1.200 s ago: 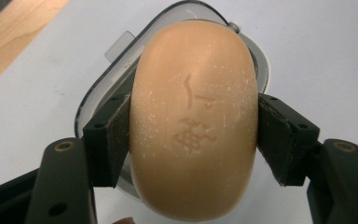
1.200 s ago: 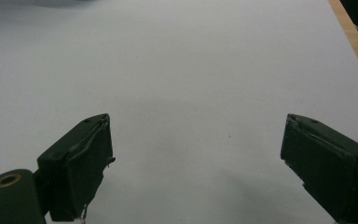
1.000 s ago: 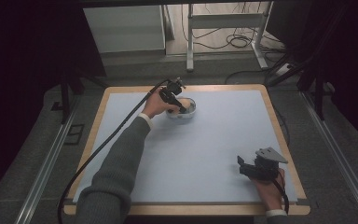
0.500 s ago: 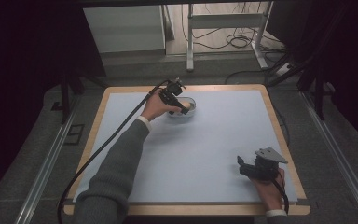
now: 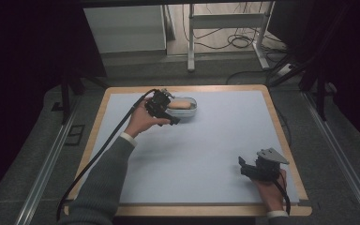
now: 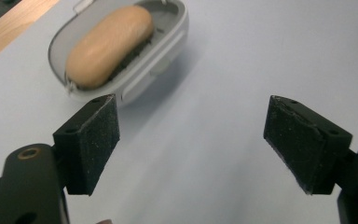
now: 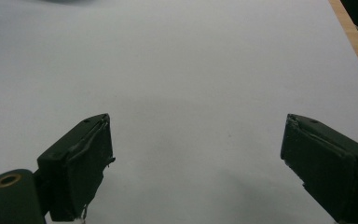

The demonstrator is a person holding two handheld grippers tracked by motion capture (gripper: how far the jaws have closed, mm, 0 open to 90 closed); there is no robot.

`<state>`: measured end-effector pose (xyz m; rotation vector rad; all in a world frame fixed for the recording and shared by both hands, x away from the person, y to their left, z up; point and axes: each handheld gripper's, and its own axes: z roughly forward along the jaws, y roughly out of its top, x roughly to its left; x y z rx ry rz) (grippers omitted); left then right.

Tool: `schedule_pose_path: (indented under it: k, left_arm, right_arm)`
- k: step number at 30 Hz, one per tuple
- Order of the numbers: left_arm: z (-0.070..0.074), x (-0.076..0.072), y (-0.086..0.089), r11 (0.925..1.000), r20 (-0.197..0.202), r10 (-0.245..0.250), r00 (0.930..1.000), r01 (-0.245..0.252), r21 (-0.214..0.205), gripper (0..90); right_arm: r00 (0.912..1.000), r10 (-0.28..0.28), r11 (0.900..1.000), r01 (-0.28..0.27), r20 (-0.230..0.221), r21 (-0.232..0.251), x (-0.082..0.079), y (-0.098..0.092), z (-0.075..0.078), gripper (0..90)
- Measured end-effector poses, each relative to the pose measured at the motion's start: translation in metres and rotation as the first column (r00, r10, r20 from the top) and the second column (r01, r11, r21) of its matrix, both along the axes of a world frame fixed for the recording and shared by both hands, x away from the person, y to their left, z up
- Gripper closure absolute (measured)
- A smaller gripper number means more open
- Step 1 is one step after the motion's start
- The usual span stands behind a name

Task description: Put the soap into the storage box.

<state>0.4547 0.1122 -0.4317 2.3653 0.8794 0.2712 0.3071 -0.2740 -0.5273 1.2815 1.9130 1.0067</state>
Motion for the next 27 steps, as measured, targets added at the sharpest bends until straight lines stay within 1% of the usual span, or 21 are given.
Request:
schedule_pose_path:
  k: [1,2,3,5,6,7,9,10,12,13,14,15,16,17,18,21,22,24,27]
  left_arm:
    - [0.000,0.000,0.000,1.0000,0.000,0.000,1.0000,0.000,0.000,18.3]
    - [-0.002,-0.011,0.007,1.0000,0.008,0.007,0.9999,-0.007,0.001,18.2]
    - [-0.002,-0.011,0.007,1.0000,0.008,0.007,0.9999,-0.007,0.001,18.2]
    - [-0.004,-0.027,0.018,0.9998,0.019,0.015,0.9997,-0.015,-0.013,18.2]
    - [-0.004,-0.032,0.022,0.9997,0.023,0.016,0.9996,-0.016,-0.019,18.1]
    - [-0.004,-0.032,0.022,0.9997,0.023,0.016,0.9996,-0.016,-0.019,17.9]
    - [-0.005,-0.048,0.032,0.9987,0.032,0.023,0.9992,-0.022,-0.045,17.4]
    - [-0.005,-0.048,0.032,0.9987,0.032,0.023,0.9992,-0.022,-0.045,17.6]
    - [-0.006,-0.061,0.042,0.9972,0.040,0.027,0.9988,-0.024,-0.071,17.7]
    - [-0.008,-0.070,0.047,0.9954,0.041,0.033,0.9986,-0.029,-0.091,17.9]
    - [-0.010,-0.075,0.050,0.9943,0.041,0.039,0.9984,-0.034,-0.101,17.9]
    - [-0.012,-0.081,0.054,0.9925,0.044,0.047,0.9979,-0.042,-0.115,17.9]
    - [-0.017,-0.092,0.060,0.9906,0.050,0.060,0.9969,-0.054,-0.126,17.9]
    - [-0.017,-0.092,0.060,0.9906,0.050,0.060,0.9969,-0.054,-0.126,17.9]
    - [-0.023,-0.103,0.067,0.9889,0.054,0.075,0.9957,-0.067,-0.133,17.9]
    - [-0.034,-0.118,0.077,0.9883,0.055,0.089,0.9945,-0.081,-0.129,18.1]
    - [-0.034,-0.118,0.077,0.9883,0.055,0.089,0.9945,-0.081,-0.129,18.1]
    - [-0.041,-0.125,0.081,0.9880,0.058,0.104,0.9929,-0.096,-0.121,18.1]
    - [-0.052,-0.135,0.089,0.9835,0.051,0.131,0.9900,-0.124,-0.132,18.1]
  right_arm:
    - [1.0000,0.000,1.0000,0.000,0.000,0.000,0.000,0.000,0.000,9.2]
    - [1.0000,-0.003,1.0000,0.003,0.002,0.004,0.000,0.000,0.000,9.2]
    - [1.0000,-0.004,1.0000,0.004,0.000,0.006,0.000,-0.001,0.000,9.2]
    - [1.0000,-0.004,0.9999,0.005,-0.001,0.010,0.000,-0.001,0.000,9.2]
    - [1.0000,-0.004,0.9999,0.004,-0.002,0.011,0.000,-0.001,0.000,9.2]
    - [1.0000,-0.004,0.9999,0.004,-0.002,0.011,0.000,-0.001,0.000,9.2]
    - [1.0000,-0.003,0.9999,0.003,-0.003,0.011,0.000,-0.001,0.000,9.2]
    - [1.0000,-0.003,0.9999,0.003,-0.003,0.011,0.000,-0.001,0.000,9.2]
    - [1.0000,-0.004,0.9999,0.004,-0.001,0.013,0.000,-0.001,0.000,9.2]
    - [1.0000,-0.005,0.9999,0.005,0.000,0.014,0.000,-0.002,0.000,9.2]
    - [1.0000,-0.005,0.9999,0.005,-0.001,0.015,0.000,-0.002,0.000,9.2]
    - [1.0000,-0.004,0.9999,0.004,-0.002,0.015,0.000,-0.002,0.000,9.2]
    - [1.0000,-0.004,0.9999,0.004,-0.002,0.013,0.000,-0.001,0.000,9.2]
    - [1.0000,-0.004,0.9999,0.004,-0.002,0.012,0.000,-0.001,0.000,9.2]
    - [1.0000,-0.004,0.9999,0.004,-0.001,0.011,0.000,-0.001,0.000,9.2]
    - [1.0000,-0.006,0.9999,0.006,-0.001,0.010,0.000,-0.001,0.000,9.2]
    - [1.0000,-0.006,0.9999,0.006,-0.001,0.010,0.000,-0.001,0.000,9.2]
    - [1.0000,-0.007,1.0000,0.007,-0.002,0.007,0.000,-0.001,0.000,9.2]
    - [1.0000,-0.009,0.9999,0.009,-0.002,0.005,0.000,-0.001,0.000,9.2]
